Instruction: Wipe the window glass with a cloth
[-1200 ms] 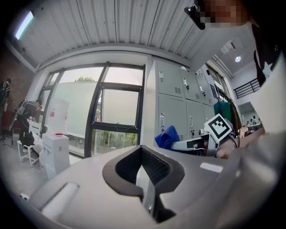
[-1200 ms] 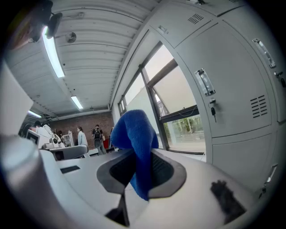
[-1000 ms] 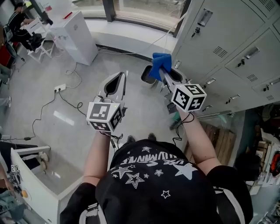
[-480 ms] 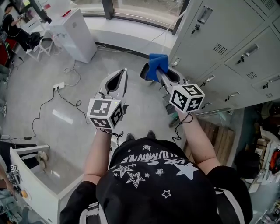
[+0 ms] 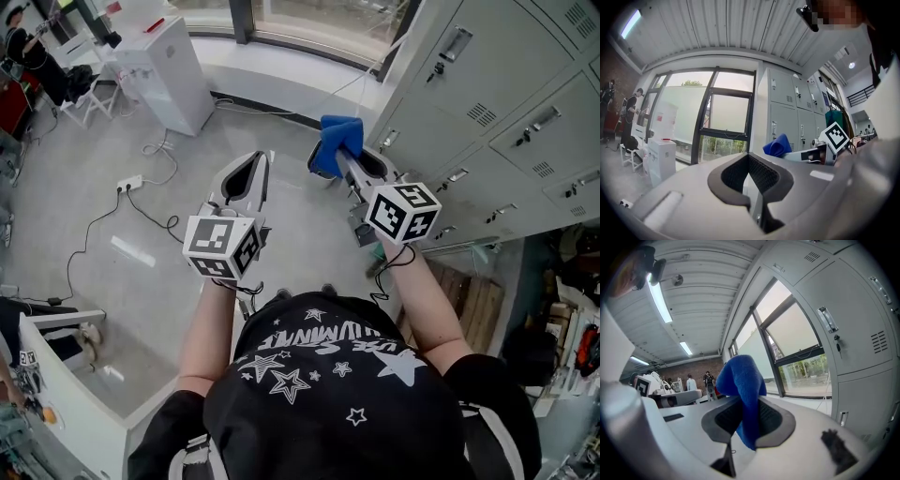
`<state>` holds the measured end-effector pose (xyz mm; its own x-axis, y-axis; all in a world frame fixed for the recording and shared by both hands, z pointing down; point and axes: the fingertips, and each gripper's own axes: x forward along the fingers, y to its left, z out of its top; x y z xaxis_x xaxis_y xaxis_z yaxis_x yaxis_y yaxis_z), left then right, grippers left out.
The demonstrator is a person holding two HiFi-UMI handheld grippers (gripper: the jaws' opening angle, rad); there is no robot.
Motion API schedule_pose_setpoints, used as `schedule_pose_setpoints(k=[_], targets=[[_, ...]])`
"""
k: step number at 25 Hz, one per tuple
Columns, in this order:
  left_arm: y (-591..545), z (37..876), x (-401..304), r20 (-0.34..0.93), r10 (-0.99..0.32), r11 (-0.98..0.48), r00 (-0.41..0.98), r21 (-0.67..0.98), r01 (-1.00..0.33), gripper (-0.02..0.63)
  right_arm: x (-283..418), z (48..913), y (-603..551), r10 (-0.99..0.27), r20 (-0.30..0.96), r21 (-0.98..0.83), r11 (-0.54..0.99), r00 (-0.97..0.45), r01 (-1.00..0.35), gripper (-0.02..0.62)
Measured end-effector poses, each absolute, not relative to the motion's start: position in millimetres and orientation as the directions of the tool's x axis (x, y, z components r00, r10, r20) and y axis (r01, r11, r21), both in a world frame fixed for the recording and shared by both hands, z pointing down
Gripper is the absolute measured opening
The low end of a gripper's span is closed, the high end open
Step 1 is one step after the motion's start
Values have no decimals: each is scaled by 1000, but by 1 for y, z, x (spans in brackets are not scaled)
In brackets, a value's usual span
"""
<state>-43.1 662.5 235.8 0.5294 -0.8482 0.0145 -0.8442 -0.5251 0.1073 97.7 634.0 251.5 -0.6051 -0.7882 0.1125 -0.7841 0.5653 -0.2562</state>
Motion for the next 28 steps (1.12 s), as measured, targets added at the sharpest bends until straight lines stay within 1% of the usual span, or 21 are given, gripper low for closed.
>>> schedule_pose_setpoints(k=[9,18,28], targets=[[668,240,-101,0,-868,-493,496,113,-863,8,48,266,636,-783,147,-240,565,-604,-790,75],[652,257,-118,32,-870,-484,493,145,-863,8,32,279,620,-773,184,-249,561,-607,-790,74],[603,263,-141,38,-893,-438,448,150,-886,8,4,289,550,-731,183,-271,606,-658,-748,74]])
